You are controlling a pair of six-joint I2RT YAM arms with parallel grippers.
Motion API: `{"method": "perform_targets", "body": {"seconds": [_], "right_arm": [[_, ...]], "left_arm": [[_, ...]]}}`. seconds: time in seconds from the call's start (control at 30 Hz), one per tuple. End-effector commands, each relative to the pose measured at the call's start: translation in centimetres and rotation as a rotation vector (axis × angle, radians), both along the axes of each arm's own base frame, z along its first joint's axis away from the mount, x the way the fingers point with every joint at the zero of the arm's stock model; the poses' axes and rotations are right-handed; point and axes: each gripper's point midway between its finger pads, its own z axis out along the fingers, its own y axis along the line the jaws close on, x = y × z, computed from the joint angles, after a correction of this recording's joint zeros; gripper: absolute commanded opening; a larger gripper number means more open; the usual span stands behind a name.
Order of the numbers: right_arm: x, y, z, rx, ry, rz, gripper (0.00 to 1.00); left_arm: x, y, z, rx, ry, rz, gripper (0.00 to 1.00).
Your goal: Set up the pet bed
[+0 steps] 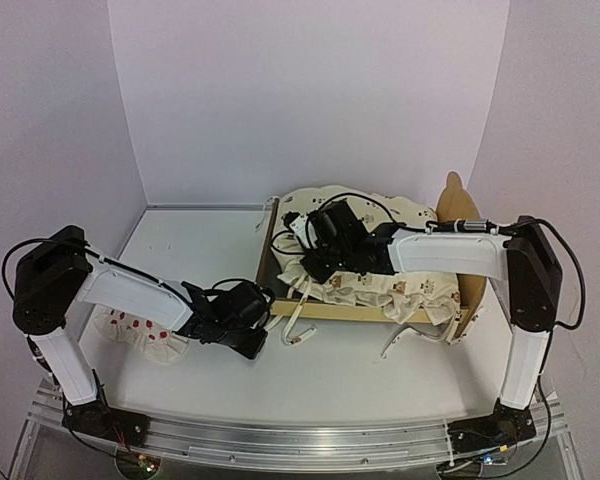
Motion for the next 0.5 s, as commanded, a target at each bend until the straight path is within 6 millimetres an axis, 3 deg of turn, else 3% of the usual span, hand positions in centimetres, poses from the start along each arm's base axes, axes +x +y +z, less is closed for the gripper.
{"method": "perform_targets", "body": {"seconds": [0.0, 0.13, 0.33, 0.4, 0.47], "right_arm": [[0.3, 0.5, -0.7, 0.01, 0.037, -0.014, 0.0], [0.2, 1.0, -1.1, 0.031, 0.06, -0.012, 0.0], [-0.2, 1.7, -0.9, 0.082, 0.096, -0.006, 0.0], [-0.2, 1.9, -0.6, 0.095, 0.101, -0.004, 0.0], [-0.2, 2.0, -0.5, 0.102, 0.103, -0.003, 0.0]], "left_arm": [[-1.3, 0.8, -0.4, -0.001, 0.063, -0.019, 0.13], [-2.2, 1.5, 0.1, -0.016, 0.092, -0.011, 0.03], [-3.2, 1.9, 2.5, -0.055, 0.111, -0.003, 0.02], [-3.0, 1.9, 4.5, -0.094, 0.078, 0.008, 0.17], [-2.3, 2.3, 6.0, -0.112, 0.025, 0.034, 0.45]]}}
